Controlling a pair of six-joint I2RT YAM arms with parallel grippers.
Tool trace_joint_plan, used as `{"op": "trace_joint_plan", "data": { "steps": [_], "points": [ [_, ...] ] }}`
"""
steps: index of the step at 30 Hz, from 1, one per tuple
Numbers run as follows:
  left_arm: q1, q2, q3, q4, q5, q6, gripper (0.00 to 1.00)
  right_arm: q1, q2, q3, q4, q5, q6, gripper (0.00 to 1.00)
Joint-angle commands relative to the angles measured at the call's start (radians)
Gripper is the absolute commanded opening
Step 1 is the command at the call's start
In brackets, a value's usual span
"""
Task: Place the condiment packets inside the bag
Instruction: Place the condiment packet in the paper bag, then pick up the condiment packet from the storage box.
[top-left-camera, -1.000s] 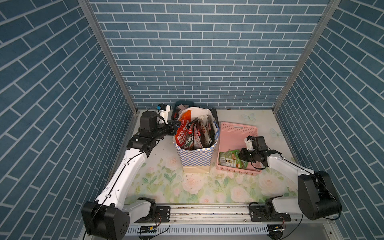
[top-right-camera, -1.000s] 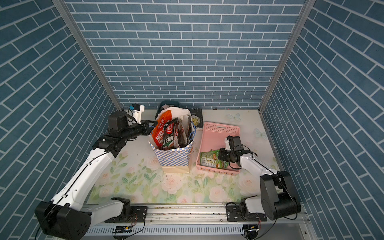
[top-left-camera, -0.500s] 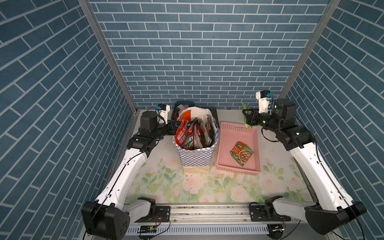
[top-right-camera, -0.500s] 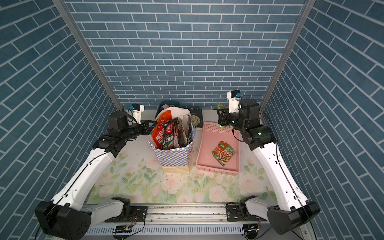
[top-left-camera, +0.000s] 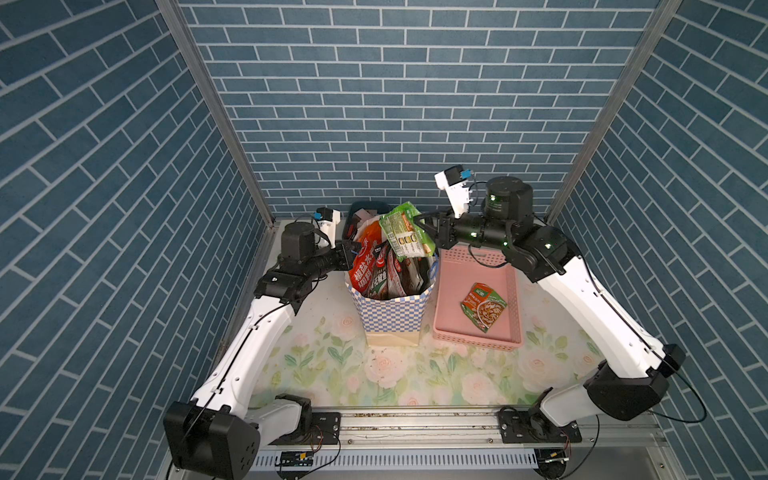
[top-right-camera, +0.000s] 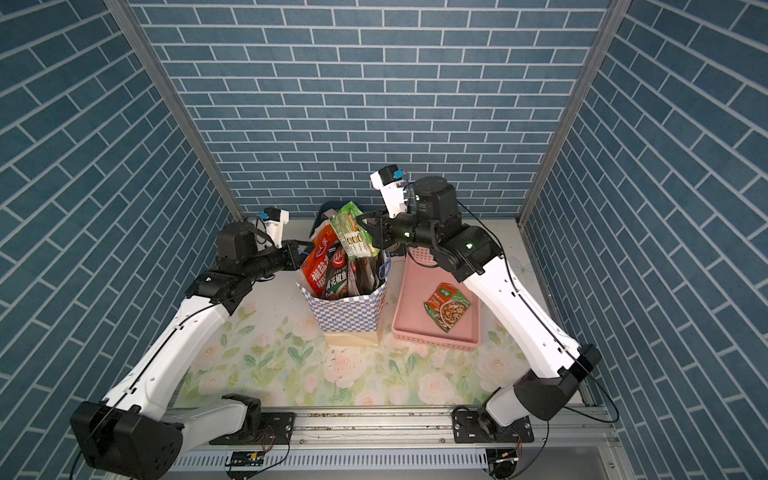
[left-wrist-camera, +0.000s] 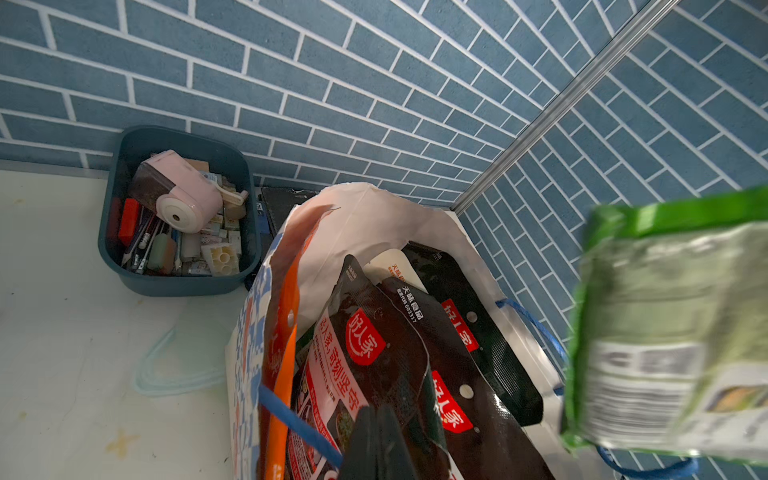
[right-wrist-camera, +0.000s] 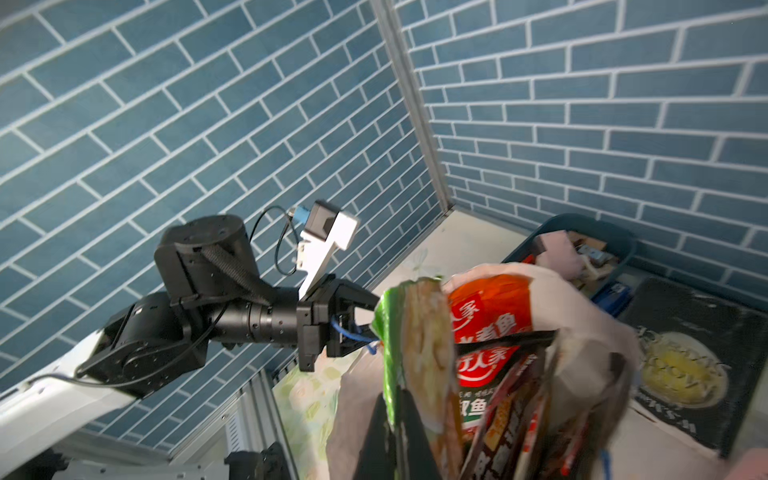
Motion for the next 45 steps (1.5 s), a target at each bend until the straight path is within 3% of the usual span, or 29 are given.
{"op": "trace_joint_plan", "data": {
  "steps": [1, 16, 23, 27, 30, 37, 42, 45],
  "points": [
    [-0.005, 0.008, 0.002, -0.005, -0.002, 0.018, 0.02, 0.037, 0.004, -0.052, 0.062, -0.018, 0.027, 0.00],
    [-0.005, 0.004, 0.002, -0.006, -0.002, 0.017, 0.02, 0.050, -0.068, -0.352, 0.226, -0.011, 0.235, 0.00],
    [-0.005, 0.001, 0.007, -0.017, -0.004, 0.021, 0.02, 0.050, -0.085, -0.280, 0.164, 0.053, 0.168, 0.45],
    [-0.004, 0.002, 0.006, -0.017, -0.005, 0.021, 0.02, 0.035, -0.106, -0.174, 0.014, 0.170, 0.095, 0.52],
    [-0.005, -0.001, 0.008, -0.015, -0.002, 0.020, 0.02, -0.042, -0.173, -0.194, -0.079, 0.285, 0.113, 0.52],
    [-0.005, -0.001, 0.016, -0.022, 0.003, 0.026, 0.02, -0.368, -0.350, -0.559, -0.253, 0.342, 0.110, 0.55],
    [-0.005, -0.011, 0.011, -0.028, 0.000, 0.029, 0.02, -0.398, -0.377, -0.845, -0.251, 0.331, 0.104, 0.61],
    [-0.005, -0.015, 0.004, -0.025, -0.002, 0.030, 0.02, -0.394, -0.360, -0.931, -0.203, 0.312, 0.081, 0.67]
  ]
}}
